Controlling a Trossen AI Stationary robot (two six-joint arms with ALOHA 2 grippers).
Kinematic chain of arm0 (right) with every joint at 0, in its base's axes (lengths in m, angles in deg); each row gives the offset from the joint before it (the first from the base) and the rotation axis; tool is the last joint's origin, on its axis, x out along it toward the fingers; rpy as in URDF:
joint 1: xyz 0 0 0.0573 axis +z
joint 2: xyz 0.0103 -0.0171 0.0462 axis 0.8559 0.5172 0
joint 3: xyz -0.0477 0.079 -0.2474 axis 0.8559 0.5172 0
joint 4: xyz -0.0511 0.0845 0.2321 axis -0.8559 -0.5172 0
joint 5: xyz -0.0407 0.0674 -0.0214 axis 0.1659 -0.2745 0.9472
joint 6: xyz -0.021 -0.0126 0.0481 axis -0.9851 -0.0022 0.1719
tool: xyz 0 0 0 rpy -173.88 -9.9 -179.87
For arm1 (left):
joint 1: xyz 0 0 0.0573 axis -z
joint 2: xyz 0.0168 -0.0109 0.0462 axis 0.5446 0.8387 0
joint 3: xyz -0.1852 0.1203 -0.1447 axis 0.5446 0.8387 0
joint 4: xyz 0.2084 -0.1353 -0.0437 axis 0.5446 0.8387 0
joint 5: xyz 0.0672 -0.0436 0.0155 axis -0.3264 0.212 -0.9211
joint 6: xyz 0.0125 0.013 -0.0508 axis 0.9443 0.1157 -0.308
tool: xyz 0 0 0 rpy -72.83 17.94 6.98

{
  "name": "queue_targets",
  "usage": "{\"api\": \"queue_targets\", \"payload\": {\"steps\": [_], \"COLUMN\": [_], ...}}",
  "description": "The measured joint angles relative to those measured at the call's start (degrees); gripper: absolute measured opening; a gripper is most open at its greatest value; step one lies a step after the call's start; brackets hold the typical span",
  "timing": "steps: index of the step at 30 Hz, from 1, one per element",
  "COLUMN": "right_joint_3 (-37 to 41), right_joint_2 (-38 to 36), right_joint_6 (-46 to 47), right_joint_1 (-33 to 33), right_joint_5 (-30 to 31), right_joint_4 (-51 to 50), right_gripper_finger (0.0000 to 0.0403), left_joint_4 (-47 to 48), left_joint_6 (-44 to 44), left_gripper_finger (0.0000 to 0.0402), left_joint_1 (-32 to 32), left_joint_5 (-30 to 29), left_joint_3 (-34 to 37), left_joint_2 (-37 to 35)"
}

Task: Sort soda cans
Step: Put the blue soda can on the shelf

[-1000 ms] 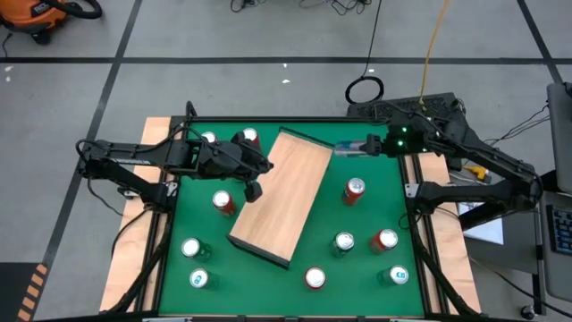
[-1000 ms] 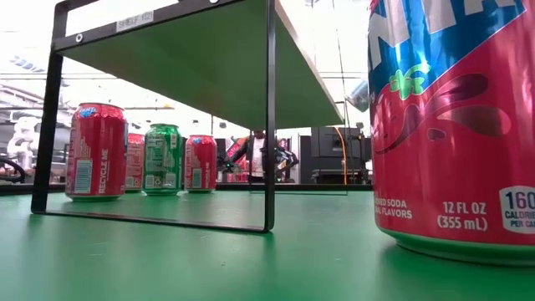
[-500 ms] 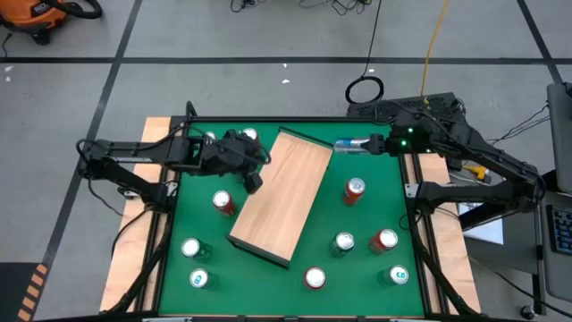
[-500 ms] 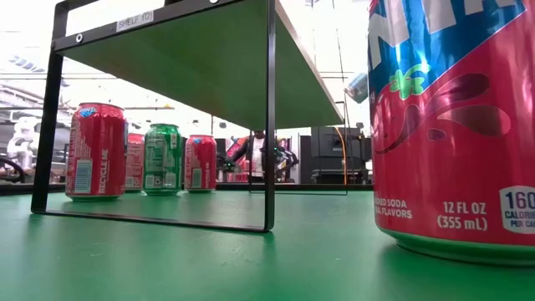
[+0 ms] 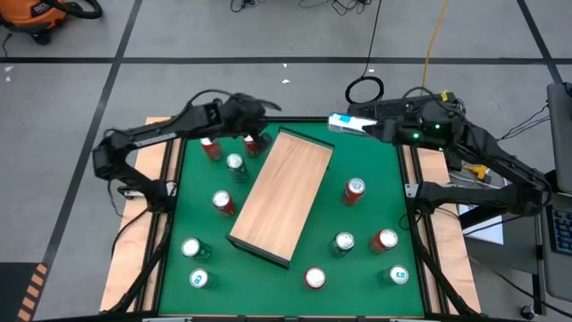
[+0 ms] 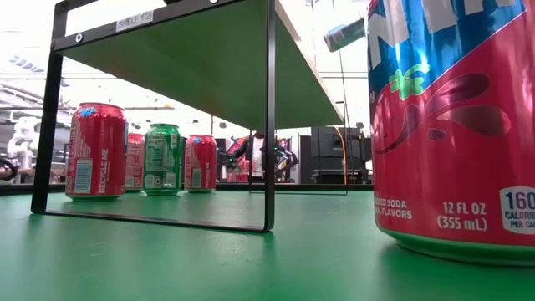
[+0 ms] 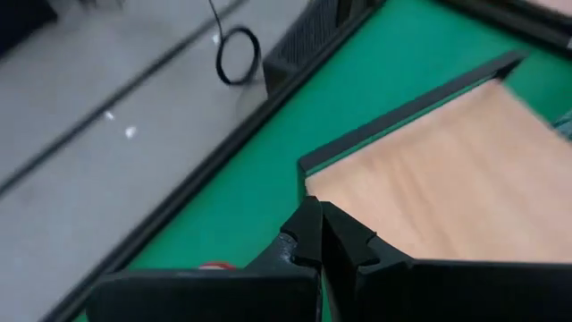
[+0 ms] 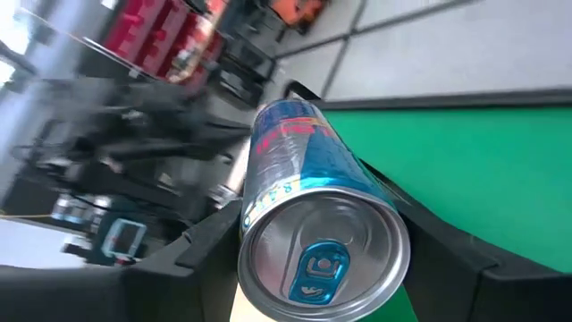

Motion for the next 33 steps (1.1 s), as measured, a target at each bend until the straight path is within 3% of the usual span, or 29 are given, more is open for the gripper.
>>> {"api": "queue_targets", "payload": {"steps": [5,9,22,25,30,33], "right_joint_3": [0.0,0.0,0.0,0.0,0.0,0.0], "right_joint_2": [-1.1,-1.7,-1.5,-1.6,-1.6,-1.5], "right_joint_6": [-0.1,-0.5,-2.1,-2.1,-2.1,-2.0], "right_joint_1": [0.0,0.0,0.0,0.0,0.0,0.0], "right_joint_5": [0.0,0.1,0.2,0.2,0.2,0.2], "right_joint_4": [1.0,0.6,0.6,0.6,0.6,0.6], "right_gripper_finger": [0.0231,0.0233,0.0232,0.0232,0.0233,0.0232], "left_joint_4": [-2.0,-5.0,-11.3,-8.5,1.5,3.0], "left_joint_6": [0.0,-0.7,-3.0,-3.7,-13.9,-15.1], "left_gripper_finger": [0.0,0.0,0.0,0.0,0.0,0.0], "left_joint_1": [-1.7,-1.2,1.7,2.0,1.3,0.7], "left_joint_5": [6.3,7.3,9.8,8.7,2.2,-1.6], "left_joint_3": [0.1,0.1,0.1,0.1,0.0,0.0], "left_joint_2": [6.7,10.3,11.8,11.0,8.2,8.0]}}
